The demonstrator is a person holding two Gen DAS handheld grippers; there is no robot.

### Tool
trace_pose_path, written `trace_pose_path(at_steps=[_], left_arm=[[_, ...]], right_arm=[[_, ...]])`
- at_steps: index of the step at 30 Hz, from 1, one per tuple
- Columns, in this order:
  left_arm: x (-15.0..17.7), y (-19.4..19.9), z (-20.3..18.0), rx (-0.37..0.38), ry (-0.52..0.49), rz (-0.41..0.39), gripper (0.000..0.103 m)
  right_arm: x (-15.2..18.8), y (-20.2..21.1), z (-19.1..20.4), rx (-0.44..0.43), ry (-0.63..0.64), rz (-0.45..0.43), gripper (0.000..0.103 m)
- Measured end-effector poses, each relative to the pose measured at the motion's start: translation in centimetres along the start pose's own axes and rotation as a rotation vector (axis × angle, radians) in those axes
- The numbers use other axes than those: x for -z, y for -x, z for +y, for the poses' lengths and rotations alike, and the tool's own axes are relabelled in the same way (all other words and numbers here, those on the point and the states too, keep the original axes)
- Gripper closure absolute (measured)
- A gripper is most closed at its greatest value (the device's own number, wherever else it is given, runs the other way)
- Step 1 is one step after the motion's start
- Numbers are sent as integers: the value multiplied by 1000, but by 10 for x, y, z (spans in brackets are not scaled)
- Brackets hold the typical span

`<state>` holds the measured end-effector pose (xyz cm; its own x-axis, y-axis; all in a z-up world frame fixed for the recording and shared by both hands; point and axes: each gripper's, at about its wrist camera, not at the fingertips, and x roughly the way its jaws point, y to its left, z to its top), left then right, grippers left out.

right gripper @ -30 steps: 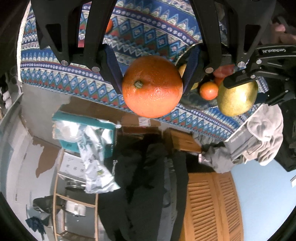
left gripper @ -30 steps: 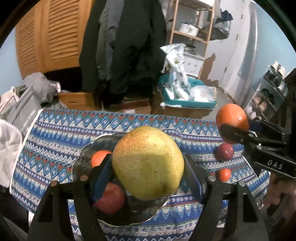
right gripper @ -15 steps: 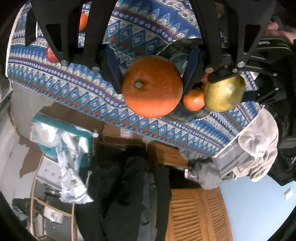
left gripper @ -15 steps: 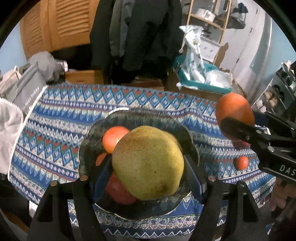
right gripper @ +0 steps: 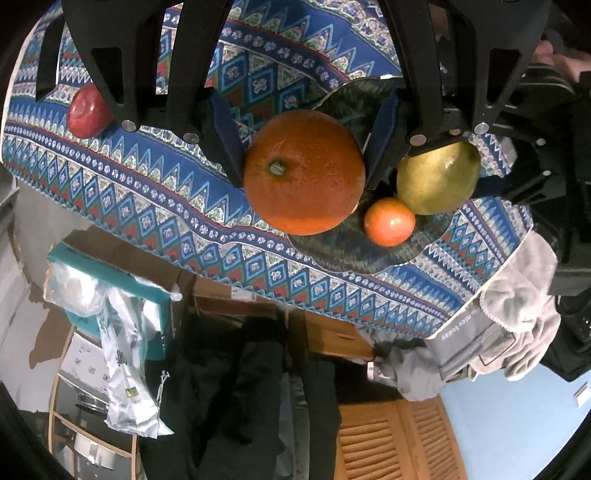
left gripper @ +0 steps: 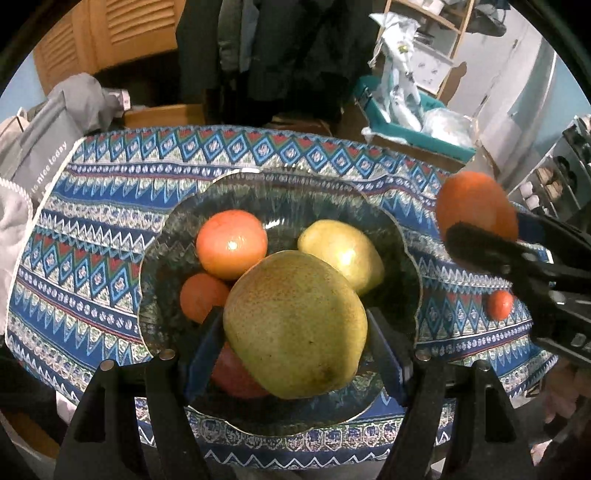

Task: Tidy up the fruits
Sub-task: 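Lower the pear into the bowl and open left tool while right tool lowers the orange, then open right tool to drop the orange into the bowl while left tool withdraws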

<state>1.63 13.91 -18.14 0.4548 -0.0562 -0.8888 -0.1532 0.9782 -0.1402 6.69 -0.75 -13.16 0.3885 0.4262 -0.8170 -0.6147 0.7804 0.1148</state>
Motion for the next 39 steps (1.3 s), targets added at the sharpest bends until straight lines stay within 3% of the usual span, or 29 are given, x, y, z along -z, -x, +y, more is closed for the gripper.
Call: trace_pose_path(at_steps=[9, 15, 20, 39], left_arm=[[-1, 0, -1, 1, -7, 7, 27], [-4, 15, 1, -18, -10, -57, 22], [-3, 19, 13, -21, 30, -52, 22], [8, 31, 42, -54, 104, -51, 22]], right_arm=[[1, -2, -6, -8, -18, 9, 40], [2, -3, -8, -10, -29, 14, 40], [4, -5, -6, -13, -23, 25, 40], [23, -45, 35, -88, 37, 160, 39]])
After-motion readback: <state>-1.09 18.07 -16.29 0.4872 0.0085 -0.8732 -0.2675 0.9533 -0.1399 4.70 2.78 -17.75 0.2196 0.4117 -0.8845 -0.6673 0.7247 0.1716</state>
